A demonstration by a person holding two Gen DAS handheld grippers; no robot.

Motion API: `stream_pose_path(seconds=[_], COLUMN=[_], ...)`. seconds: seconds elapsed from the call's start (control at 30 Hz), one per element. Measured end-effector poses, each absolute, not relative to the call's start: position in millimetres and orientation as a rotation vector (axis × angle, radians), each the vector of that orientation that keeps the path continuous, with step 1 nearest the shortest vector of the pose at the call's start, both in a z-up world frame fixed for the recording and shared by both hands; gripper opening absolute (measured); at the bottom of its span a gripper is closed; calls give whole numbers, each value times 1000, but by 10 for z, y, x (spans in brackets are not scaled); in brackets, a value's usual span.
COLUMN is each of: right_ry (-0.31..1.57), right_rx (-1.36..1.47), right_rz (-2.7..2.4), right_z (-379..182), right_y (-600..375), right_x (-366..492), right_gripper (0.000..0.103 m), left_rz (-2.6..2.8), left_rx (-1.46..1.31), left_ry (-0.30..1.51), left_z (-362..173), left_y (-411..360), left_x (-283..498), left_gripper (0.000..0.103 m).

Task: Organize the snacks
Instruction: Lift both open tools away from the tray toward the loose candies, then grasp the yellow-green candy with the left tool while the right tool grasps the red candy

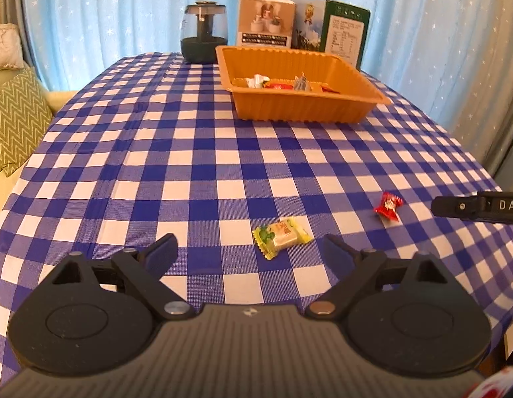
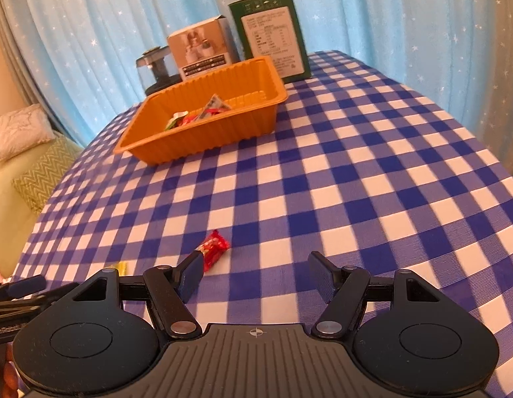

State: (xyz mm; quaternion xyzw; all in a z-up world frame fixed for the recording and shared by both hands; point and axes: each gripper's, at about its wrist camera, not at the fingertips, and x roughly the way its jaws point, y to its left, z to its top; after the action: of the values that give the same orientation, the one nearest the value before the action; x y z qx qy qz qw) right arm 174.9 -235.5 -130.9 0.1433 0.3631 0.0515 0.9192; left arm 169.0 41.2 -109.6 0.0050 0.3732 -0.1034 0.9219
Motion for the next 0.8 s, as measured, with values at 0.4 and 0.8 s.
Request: stream_pose_path(seconds=[0.4, 0.8], right_ry=[774, 777], right_rx=[288, 213], right_rz=[197, 217], right_z=[-1429, -1552], right_y=[-2116, -1909], right_x=[1915, 2192], right_gripper=[54, 51], left_rz=[-209, -202], left_rx=[-26, -37], left_ry=[804, 829], left_z=[-1201, -1254], left_y=[407, 379], left_x=[1797, 1865], left_gripper=[74, 73])
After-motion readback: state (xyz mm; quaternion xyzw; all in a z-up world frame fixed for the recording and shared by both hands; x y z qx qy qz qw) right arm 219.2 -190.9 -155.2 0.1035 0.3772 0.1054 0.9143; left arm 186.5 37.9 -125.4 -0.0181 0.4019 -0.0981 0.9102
